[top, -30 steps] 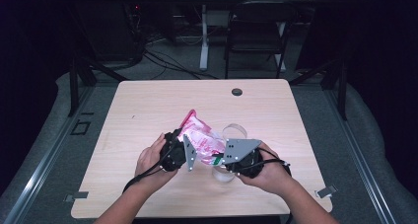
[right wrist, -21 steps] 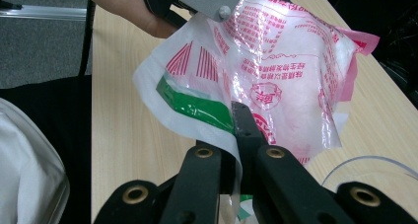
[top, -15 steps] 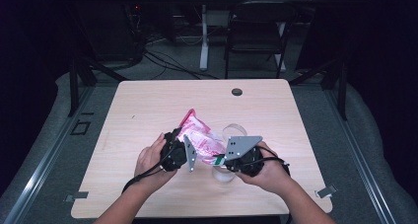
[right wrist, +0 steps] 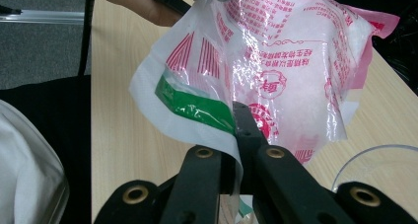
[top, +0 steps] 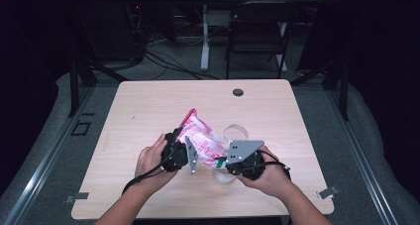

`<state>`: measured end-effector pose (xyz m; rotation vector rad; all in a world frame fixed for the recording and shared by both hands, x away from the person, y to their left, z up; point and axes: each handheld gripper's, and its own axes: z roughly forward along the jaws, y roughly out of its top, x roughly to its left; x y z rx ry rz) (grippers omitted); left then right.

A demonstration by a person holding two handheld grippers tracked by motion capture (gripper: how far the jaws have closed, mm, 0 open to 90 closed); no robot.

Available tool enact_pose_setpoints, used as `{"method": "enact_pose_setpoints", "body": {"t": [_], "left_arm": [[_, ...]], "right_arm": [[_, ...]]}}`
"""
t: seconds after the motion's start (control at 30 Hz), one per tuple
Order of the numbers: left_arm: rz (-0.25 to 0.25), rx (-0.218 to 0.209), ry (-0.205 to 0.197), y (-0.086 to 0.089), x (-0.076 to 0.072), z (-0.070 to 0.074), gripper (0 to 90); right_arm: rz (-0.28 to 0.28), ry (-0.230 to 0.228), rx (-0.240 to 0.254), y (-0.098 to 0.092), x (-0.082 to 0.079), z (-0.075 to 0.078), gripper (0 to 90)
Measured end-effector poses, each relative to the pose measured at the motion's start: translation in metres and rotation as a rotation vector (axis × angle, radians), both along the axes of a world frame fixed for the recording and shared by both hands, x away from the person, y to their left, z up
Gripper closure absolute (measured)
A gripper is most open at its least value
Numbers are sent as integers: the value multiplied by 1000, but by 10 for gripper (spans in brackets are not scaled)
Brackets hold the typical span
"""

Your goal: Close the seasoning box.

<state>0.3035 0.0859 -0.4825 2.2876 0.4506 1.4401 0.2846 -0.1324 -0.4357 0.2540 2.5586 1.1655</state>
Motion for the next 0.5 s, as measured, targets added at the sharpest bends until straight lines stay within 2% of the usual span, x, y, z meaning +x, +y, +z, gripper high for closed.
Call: {"method": "enact_pose_setpoints", "body": {"t": [0.4, 0.43, 0.5], "left_arm": [[0, 25, -19, -1, -1, 1, 573], [1, 44, -21, -1, -1, 2, 573], [1, 50, -24, -1, -1, 2, 573]], "right_arm": [[-6, -7, 2, 0, -1, -2, 900], [-7, -8, 2, 0, -1, -2, 900], [-9, -8, 4, 0, -1, -3, 900]]}}
